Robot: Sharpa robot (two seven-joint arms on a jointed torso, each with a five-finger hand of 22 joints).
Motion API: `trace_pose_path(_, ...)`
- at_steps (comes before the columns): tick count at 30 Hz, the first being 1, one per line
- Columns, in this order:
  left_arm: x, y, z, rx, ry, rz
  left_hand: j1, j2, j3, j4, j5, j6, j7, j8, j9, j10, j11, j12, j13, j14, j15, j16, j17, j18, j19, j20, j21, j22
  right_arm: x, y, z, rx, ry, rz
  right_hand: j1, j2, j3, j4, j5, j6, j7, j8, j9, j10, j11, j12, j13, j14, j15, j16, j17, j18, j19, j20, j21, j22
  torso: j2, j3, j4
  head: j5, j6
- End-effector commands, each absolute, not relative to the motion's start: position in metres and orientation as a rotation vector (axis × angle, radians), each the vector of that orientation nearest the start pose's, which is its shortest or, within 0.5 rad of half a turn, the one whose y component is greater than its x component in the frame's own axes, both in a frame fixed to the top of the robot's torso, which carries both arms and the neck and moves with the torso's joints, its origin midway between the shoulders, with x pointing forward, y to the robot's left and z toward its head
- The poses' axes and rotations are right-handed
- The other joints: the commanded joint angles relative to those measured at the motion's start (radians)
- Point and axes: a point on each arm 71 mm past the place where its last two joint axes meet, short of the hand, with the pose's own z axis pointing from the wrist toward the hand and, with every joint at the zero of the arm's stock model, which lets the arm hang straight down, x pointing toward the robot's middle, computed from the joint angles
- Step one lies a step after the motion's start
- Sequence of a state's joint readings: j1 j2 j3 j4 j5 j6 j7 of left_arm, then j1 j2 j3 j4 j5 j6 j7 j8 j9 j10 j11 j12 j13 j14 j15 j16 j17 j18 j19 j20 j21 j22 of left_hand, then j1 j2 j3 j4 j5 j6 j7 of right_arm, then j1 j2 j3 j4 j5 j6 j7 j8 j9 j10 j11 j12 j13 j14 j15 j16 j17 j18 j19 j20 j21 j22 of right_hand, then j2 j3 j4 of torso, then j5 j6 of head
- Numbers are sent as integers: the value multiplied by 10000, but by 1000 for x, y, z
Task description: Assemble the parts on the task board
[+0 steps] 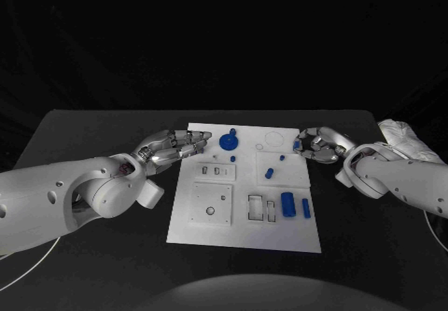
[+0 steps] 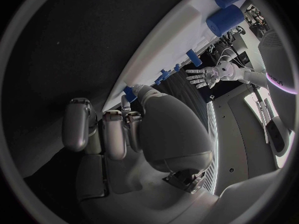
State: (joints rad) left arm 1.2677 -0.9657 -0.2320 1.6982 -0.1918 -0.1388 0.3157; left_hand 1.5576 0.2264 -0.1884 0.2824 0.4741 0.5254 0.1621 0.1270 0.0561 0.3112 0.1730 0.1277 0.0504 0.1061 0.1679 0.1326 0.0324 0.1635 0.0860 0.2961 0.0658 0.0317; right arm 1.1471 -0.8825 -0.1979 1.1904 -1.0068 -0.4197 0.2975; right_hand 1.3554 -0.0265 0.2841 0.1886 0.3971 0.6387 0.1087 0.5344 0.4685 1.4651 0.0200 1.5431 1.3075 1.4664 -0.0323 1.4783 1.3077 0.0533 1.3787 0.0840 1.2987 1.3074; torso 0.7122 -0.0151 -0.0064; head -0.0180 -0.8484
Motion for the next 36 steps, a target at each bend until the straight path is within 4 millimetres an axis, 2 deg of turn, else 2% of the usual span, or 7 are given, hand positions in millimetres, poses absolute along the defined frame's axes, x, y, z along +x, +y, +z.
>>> trace_pose_path(1,429,205,-206,-8751,18130,-15916,103,33,70,-1,42,32,200,52,16,60,0,24,12,33,0,51,9,-92,82,-14,66,10,493,-323,-261,1682,16491,7292,16,102,4,-90,38,226,-8,74,-36,734,14,45,2386,305,27,63,1606,100,77,0,108,1804,-2,-2,-14,25,-10)
trace_pose_path(7,430,207,-206,-8780,18097,-15858,119,39,86,-7,49,41,210,56,16,68,9,44,12,42,9,65,10,-101,90,-14,71,11,490,-316,-253,1631,15982,7678,-16,48,-24,-136,116,463,-6,78,-100,771,12,69,2409,342,12,92,1633,94,118,-15,142,1812,5,-2,-7,47,-17)
trace_pose_path(12,430,208,-206,-8799,18086,-15824,119,39,86,-7,49,41,210,56,16,68,9,44,12,42,9,65,10,-101,90,-14,71,11,490,-299,-237,1510,15889,8185,-72,12,-48,-121,170,519,16,37,-147,749,31,51,2390,338,19,82,1619,104,94,-15,99,1797,17,4,0,80,-44)
trace_pose_path(19,430,208,-207,-8802,18088,-15813,125,39,93,-10,51,61,213,62,18,79,13,57,13,51,13,79,13,-106,96,-14,74,12,491,-250,-224,847,16488,9235,-110,7,-39,-117,254,534,37,-53,-218,775,52,70,2410,371,35,118,1659,92,128,-8,140,1809,20,10,-3,257,-97)
trace_pose_path(27,430,204,-208,-8761,18169,-15889,132,37,100,-12,52,73,219,67,19,88,16,72,13,66,20,98,17,-112,103,-14,78,13,486,-185,-227,-415,18273,9889,-239,-24,-55,-99,301,531,87,-242,-327,787,105,79,2419,483,76,256,1819,76,170,18,197,1828,30,22,146,437,-155)
trace_pose_path(32,430,203,-207,-8758,18171,-15889,132,37,100,-12,52,73,219,67,19,88,16,72,13,66,20,98,17,-112,103,-14,78,13,483,-161,-229,-998,18762,10092,-242,-32,-44,-127,325,541,98,-291,-353,791,123,81,2422,499,88,276,1842,78,164,26,190,1826,37,27,170,490,-184)
trace_pose_path(36,430,203,-207,-8752,18181,-15898,132,37,100,-12,52,73,219,67,19,88,16,72,13,66,20,98,17,-112,103,-14,78,13,480,-144,-231,-1482,18972,10196,-235,-38,-28,-165,334,567,109,-332,-375,787,144,79,2420,496,104,275,1839,84,146,36,164,1817,22,15,154,497,-211)
